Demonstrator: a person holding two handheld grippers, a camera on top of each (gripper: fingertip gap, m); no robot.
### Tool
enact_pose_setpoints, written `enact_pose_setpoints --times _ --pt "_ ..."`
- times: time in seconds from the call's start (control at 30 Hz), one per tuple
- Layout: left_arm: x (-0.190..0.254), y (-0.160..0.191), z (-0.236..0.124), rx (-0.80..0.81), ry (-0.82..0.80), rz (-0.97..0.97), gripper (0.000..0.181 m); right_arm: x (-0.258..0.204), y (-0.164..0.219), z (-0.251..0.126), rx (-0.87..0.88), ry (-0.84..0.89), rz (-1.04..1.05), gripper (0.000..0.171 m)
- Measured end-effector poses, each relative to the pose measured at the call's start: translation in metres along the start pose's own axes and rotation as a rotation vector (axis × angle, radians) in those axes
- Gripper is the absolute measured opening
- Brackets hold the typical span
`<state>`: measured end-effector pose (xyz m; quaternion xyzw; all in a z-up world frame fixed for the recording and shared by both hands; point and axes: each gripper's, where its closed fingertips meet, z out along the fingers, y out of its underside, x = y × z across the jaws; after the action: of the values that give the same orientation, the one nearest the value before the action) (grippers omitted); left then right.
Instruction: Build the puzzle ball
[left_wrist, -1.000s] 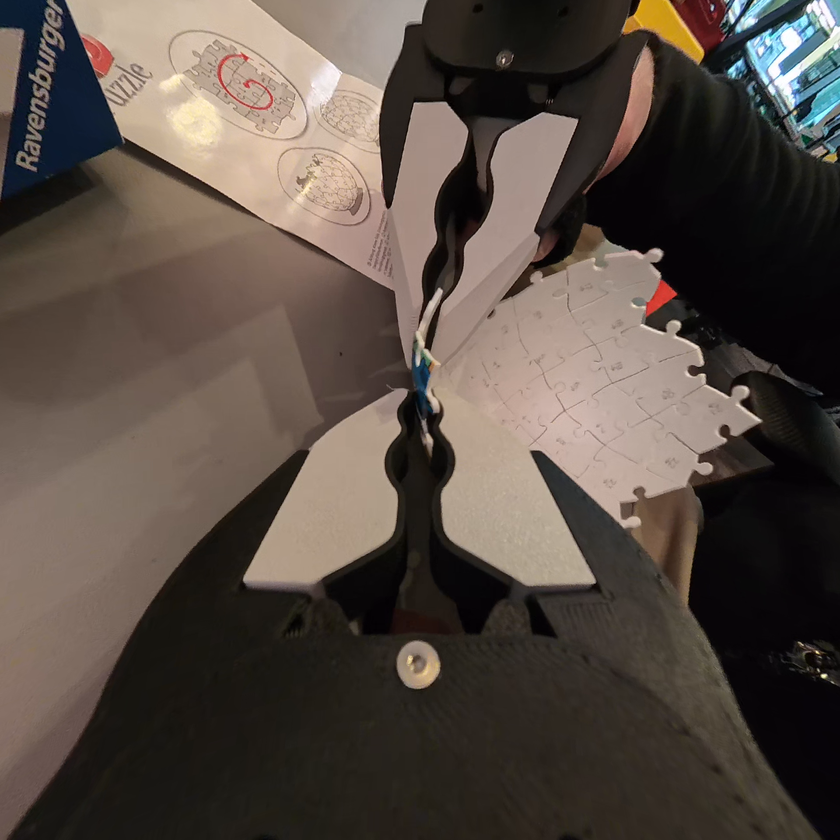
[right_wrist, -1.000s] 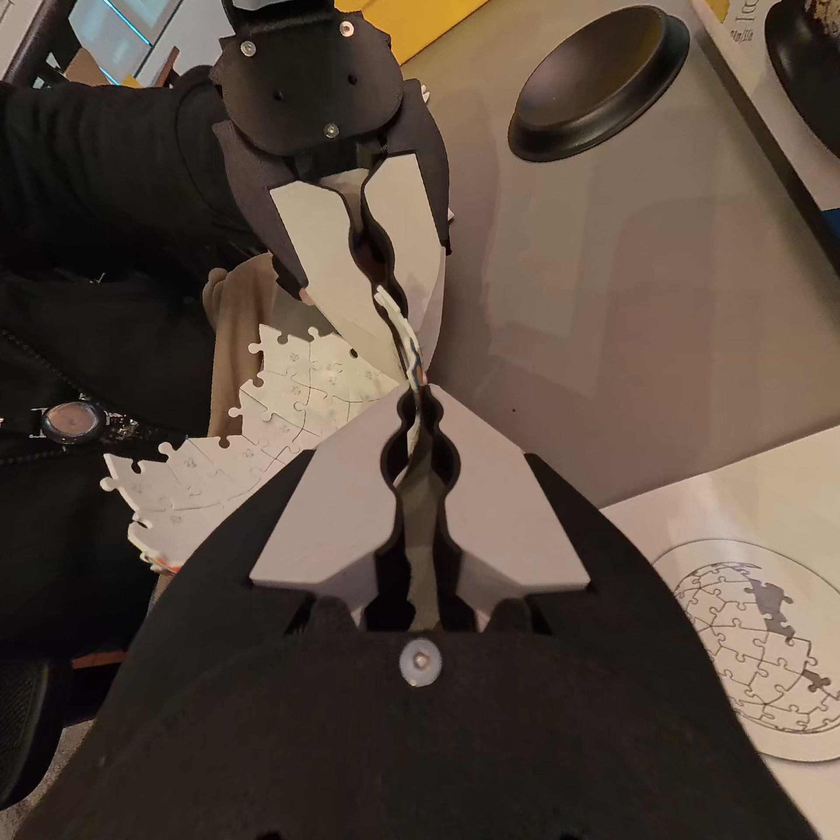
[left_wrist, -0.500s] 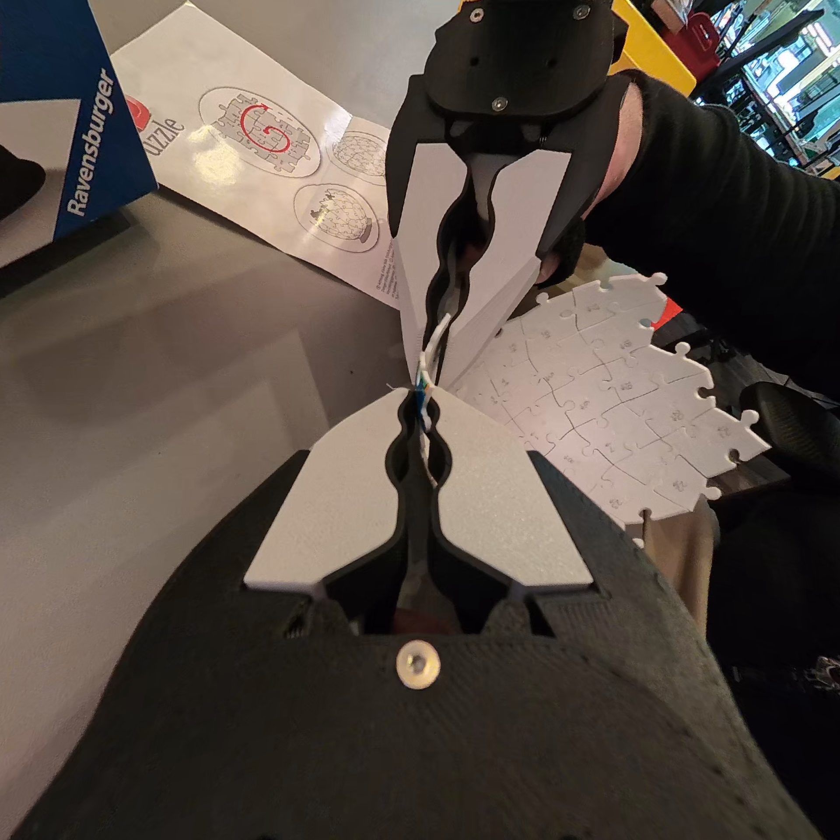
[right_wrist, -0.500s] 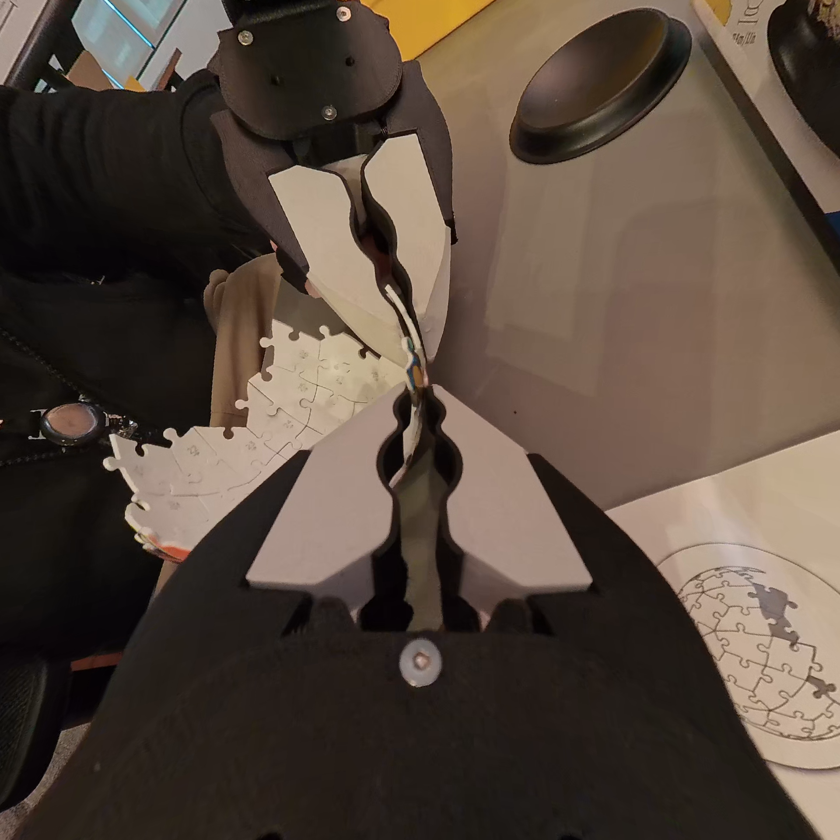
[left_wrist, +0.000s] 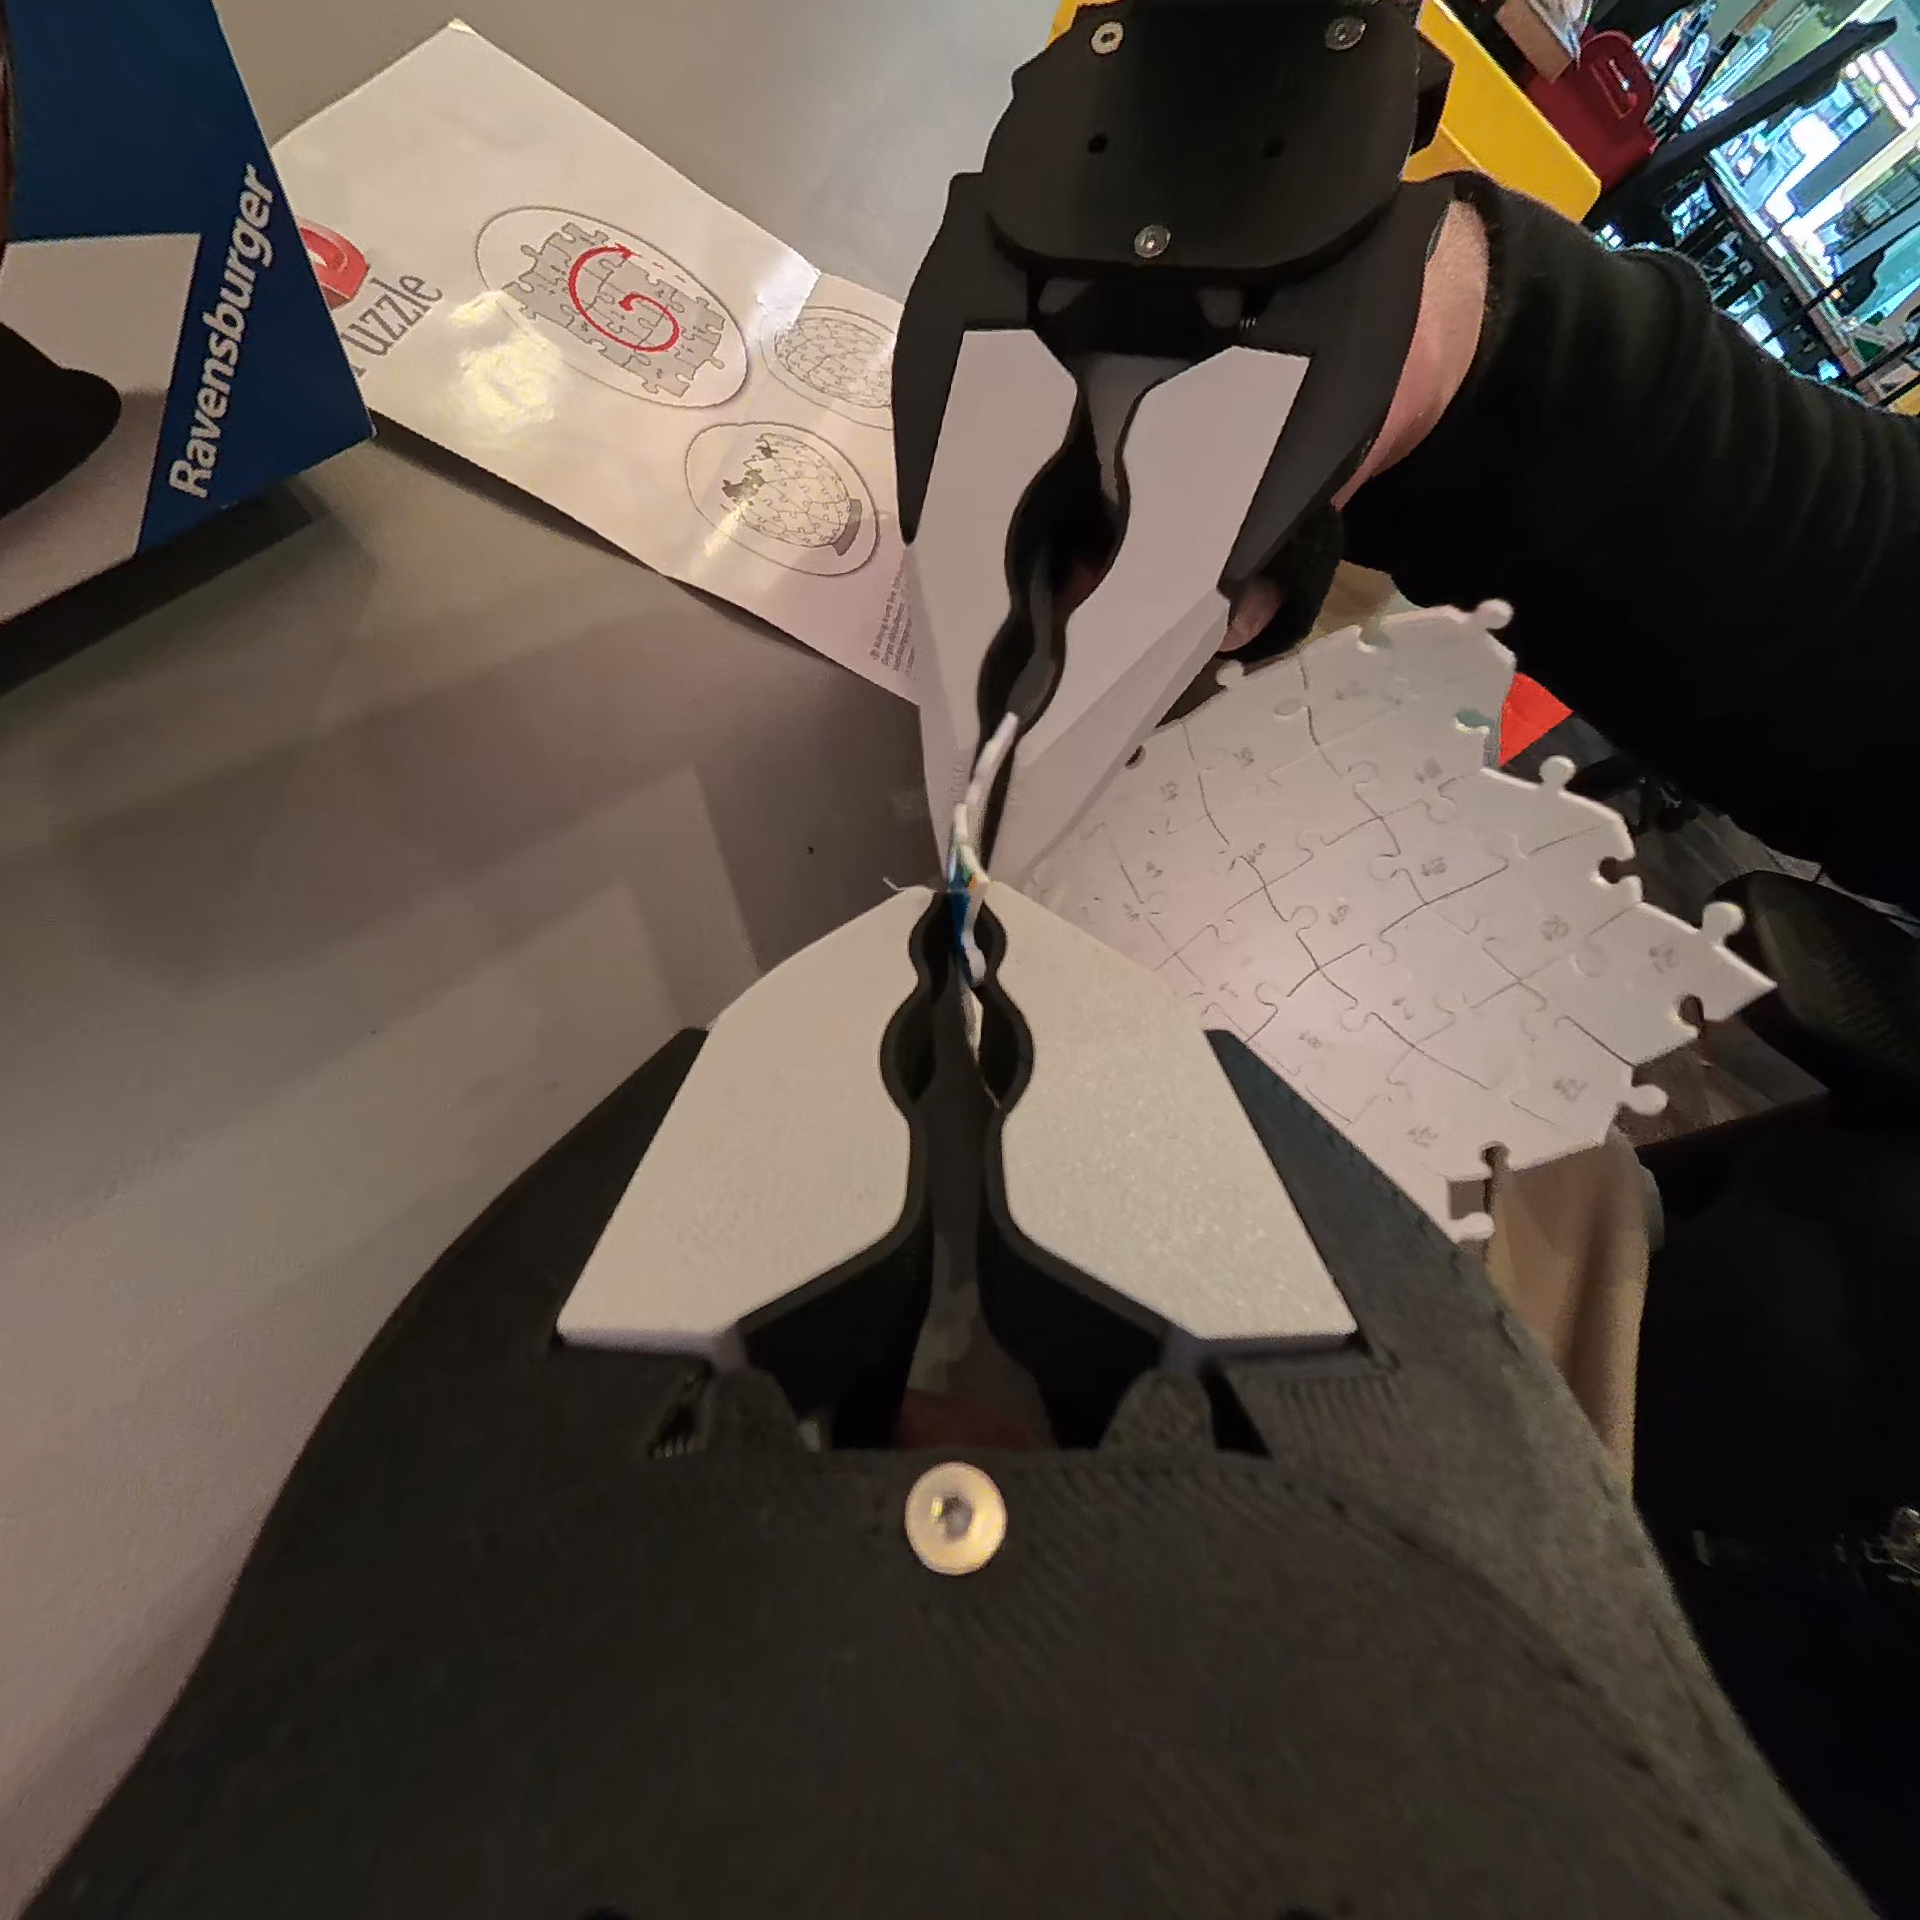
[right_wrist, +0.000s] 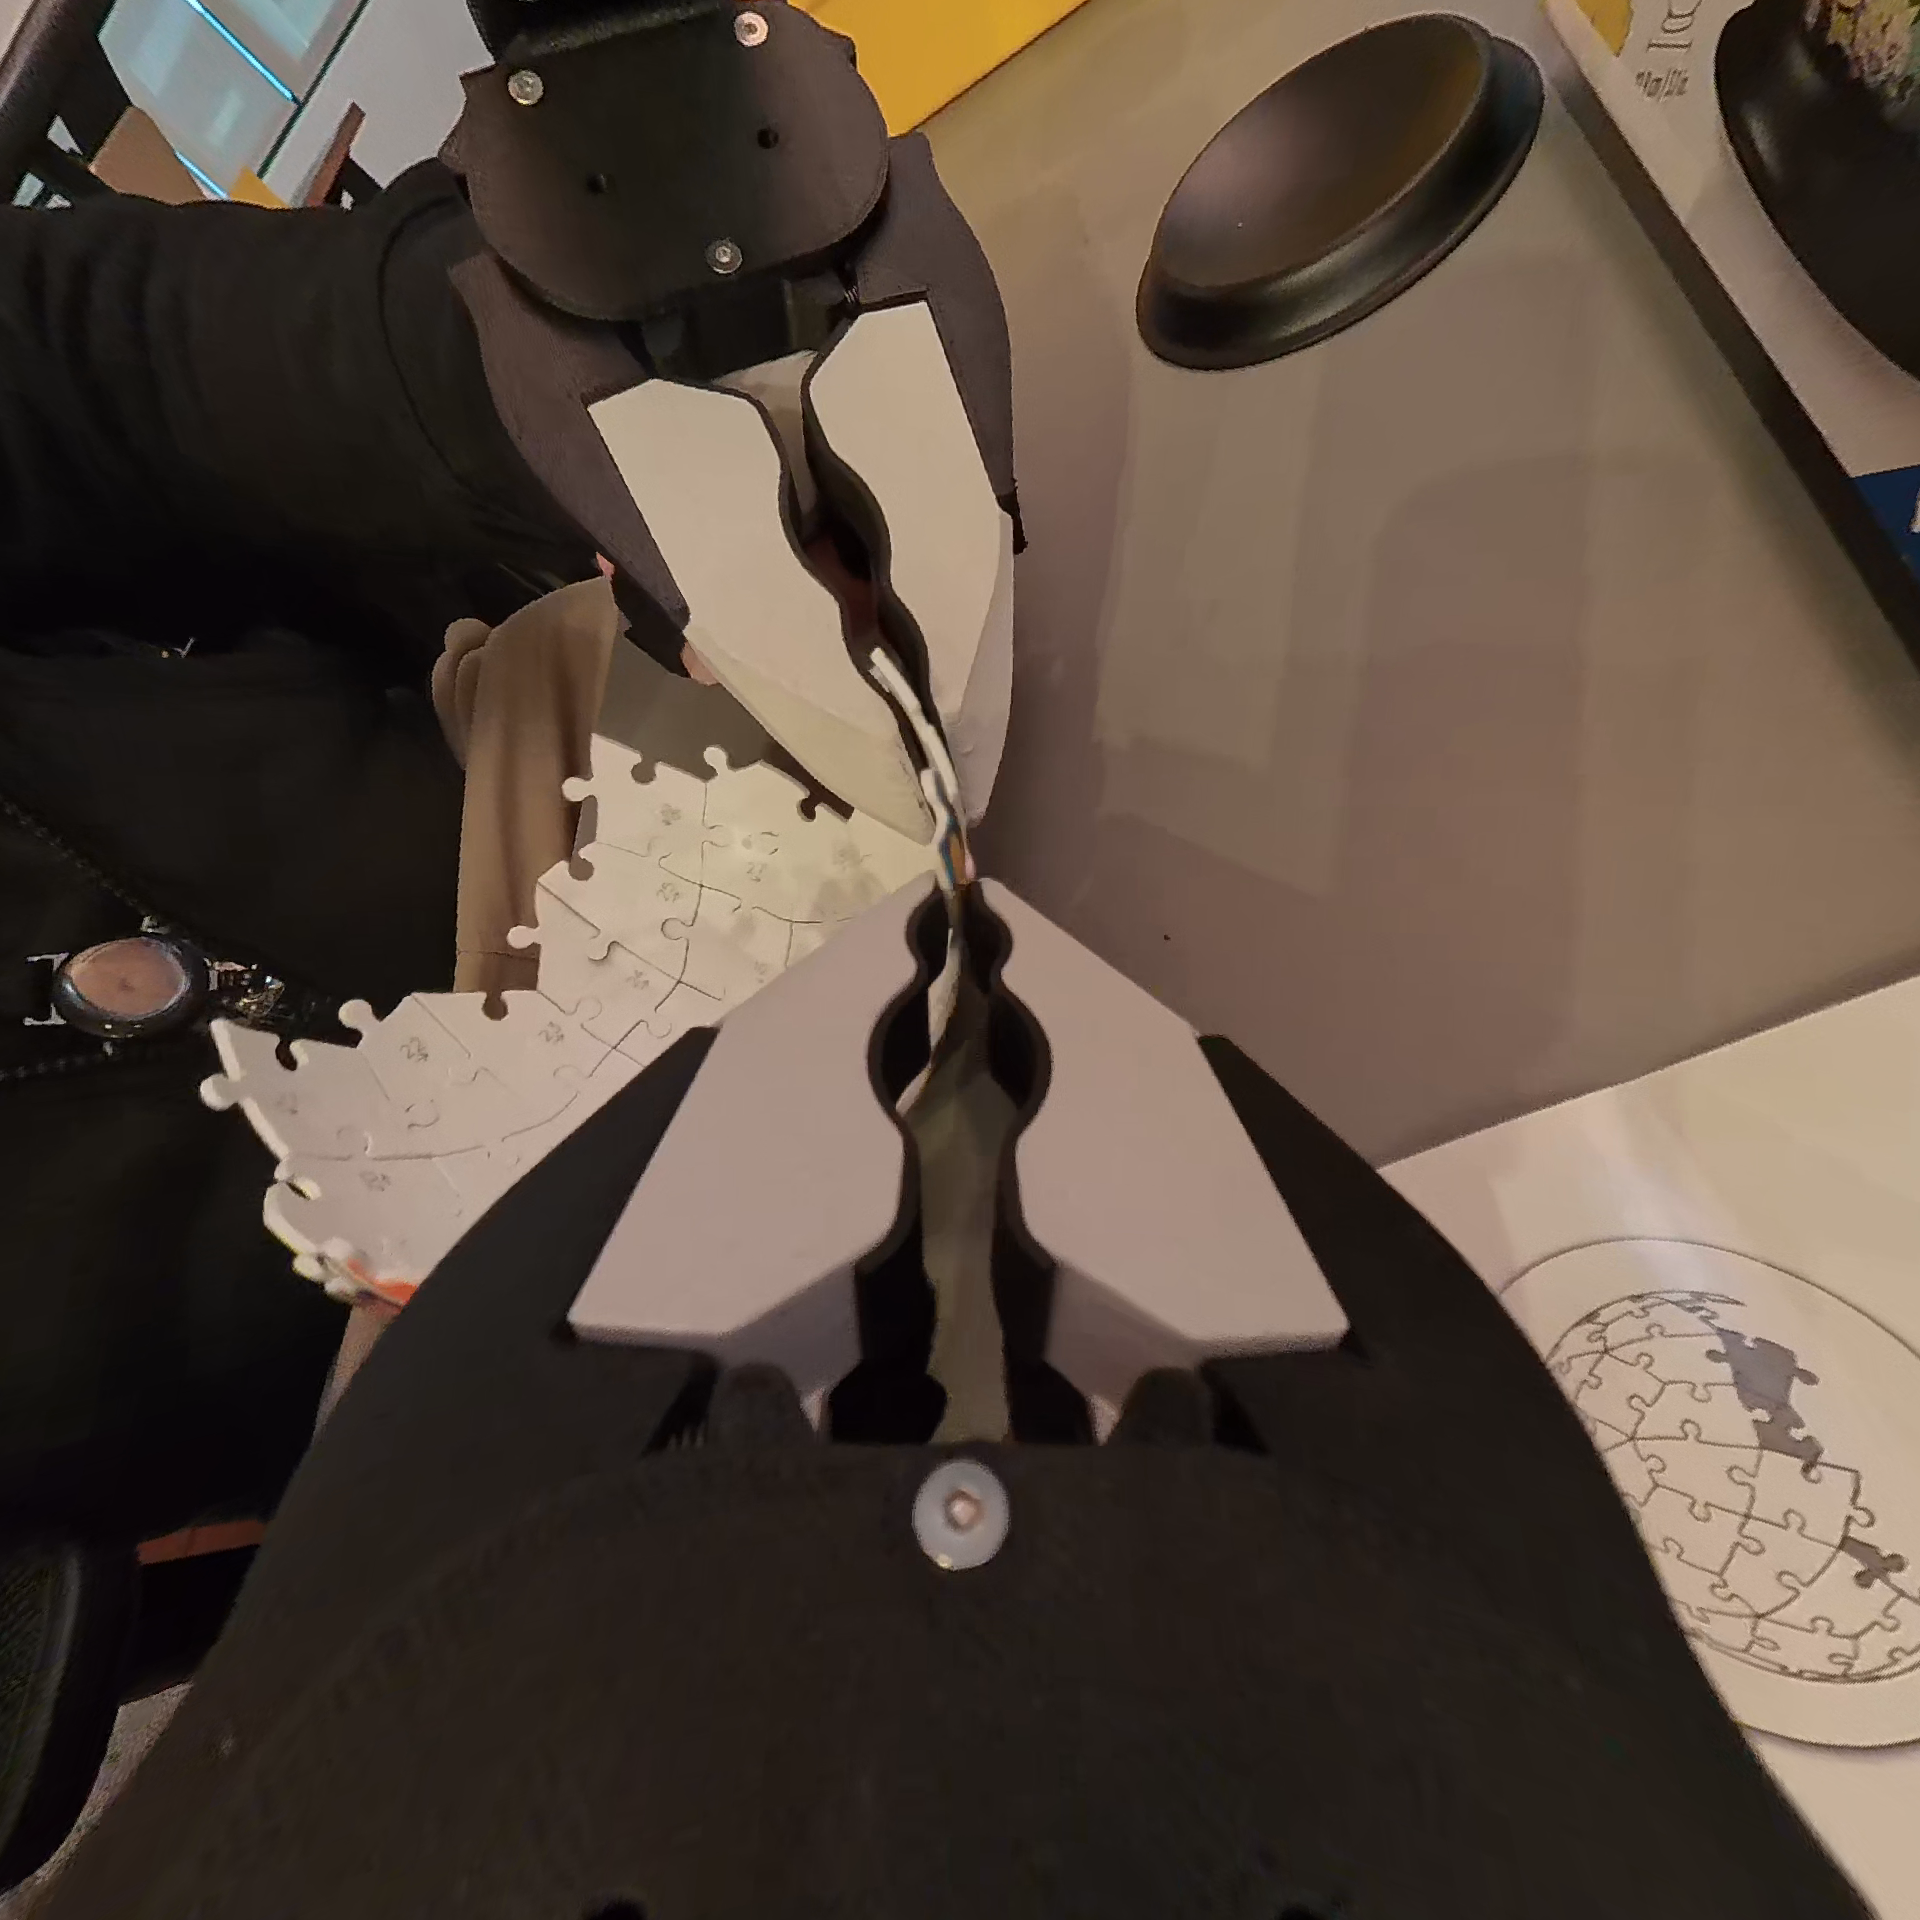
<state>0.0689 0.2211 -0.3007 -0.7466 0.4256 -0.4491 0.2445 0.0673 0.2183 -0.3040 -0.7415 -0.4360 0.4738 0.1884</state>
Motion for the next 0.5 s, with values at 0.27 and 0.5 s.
enact_pose_setpoints --times 0.27,0.5 --pt "0.0016 0.0013 0.0007 -0.007 0.002 0.021 0.003 -0.0020 0.0017 -0.0003 -0.015 -0.030 0.018 0.000" --pt "0.0029 0.0031 0.0021 -0.023 0.001 0.048 0.003 -0.0024 0.0038 0.0001 -0.036 -0.045 0.030 0.000"
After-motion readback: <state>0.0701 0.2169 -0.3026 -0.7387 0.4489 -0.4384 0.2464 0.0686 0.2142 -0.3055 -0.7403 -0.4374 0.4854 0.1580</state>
